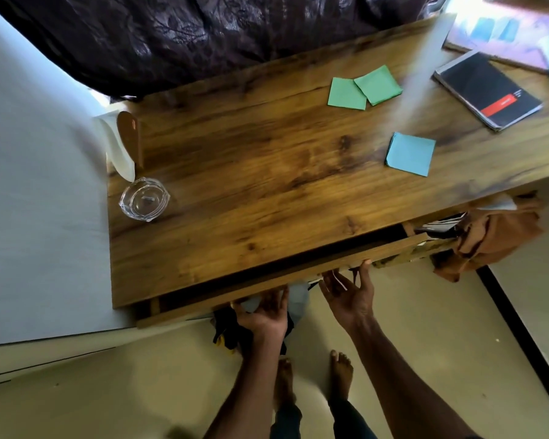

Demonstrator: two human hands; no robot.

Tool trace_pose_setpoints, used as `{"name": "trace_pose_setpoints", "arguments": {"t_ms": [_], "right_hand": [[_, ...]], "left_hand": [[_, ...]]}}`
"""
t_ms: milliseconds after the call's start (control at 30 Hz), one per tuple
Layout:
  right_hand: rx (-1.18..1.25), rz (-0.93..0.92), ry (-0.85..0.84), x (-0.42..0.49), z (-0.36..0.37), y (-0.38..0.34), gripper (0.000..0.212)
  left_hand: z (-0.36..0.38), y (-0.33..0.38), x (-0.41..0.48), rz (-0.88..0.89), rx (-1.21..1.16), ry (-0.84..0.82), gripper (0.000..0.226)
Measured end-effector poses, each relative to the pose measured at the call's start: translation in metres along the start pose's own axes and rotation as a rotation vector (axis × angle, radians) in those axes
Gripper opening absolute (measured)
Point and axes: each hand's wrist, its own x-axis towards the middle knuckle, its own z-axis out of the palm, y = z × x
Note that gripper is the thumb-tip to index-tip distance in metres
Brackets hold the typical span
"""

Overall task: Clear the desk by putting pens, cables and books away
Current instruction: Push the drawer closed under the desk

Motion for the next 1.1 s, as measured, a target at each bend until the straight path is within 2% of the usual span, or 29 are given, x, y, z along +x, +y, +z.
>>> {"name": "trace_pose_setpoints", "arguments": {"t_ms": [67, 133, 200, 233, 267, 300, 367, 400, 467, 567, 633, 733, 867, 1100], "right_hand": [[-0.011, -0.014, 0.016, -0.008, 0.004, -0.004, 0.094], [-0.117, -0.039, 0.091, -0.021, 0.011, -0.003, 0.068], [-0.370, -0.165, 0.221, -0.040, 0.018, 0.005, 0.038], [-0.511, -0.286, 0.256, -0.051, 0.020, 0.008, 0.031], [-0.650, -0.435, 0.234, -0.059, 0.021, 0.011, 0.028], [-0.792, -0.599, 0.163, -0.066, 0.023, 0.013, 0.026], [-1.102, -0.923, 0.013, -0.069, 0.030, 0.007, 0.015], [-1.270, -1.045, -0.031, -0.066, 0.035, 0.002, 0.010], [-1.638, -1.135, -0.058, -0.055, 0.046, -0.012, 0.020], [-2.094, -1.059, -0.042, -0.046, 0.055, -0.024, 0.034], [-2.212, -1.054, -0.024, -0.048, 0.056, -0.028, 0.039], [-2.264, -0.988, -0.045, -0.059, 0.058, -0.029, 0.037], [-2.336, -0.858, -0.058, -0.088, 0.045, -0.029, 0.035], [-2.389, -0.722, -0.062, -0.155, -0.010, -0.024, 0.033]], "left_hand": [[0.001, -0.001, -0.003, 0.005, 0.019, -0.003, 0.086], [0.003, -0.007, -0.015, 0.005, 0.179, 0.002, 0.069], [0.001, -0.017, -0.039, 0.088, 0.695, -0.015, 0.036], [-0.002, -0.022, -0.052, 0.214, 1.036, -0.049, 0.020], [-0.006, -0.025, -0.062, 0.420, 1.351, -0.129, 0.008], [-0.009, -0.026, -0.069, 0.693, 1.613, -0.241, 0.009], [-0.002, -0.021, -0.083, 1.190, 1.844, -0.445, 0.017], [0.005, -0.018, -0.086, 1.351, 1.893, -0.509, 0.023], [0.019, -0.011, -0.083, 1.481, 2.060, -0.555, 0.035], [0.028, -0.008, -0.074, 1.389, 2.376, -0.494, 0.043], [0.031, -0.007, -0.070, 1.366, 2.508, -0.462, 0.042], [0.038, -0.006, -0.077, 1.312, 2.512, -0.450, 0.037], [0.032, -0.005, -0.099, 1.190, 2.593, -0.519, 0.034], [-0.019, -0.019, -0.140, 0.786, 2.765, -0.658, 0.036]]}}
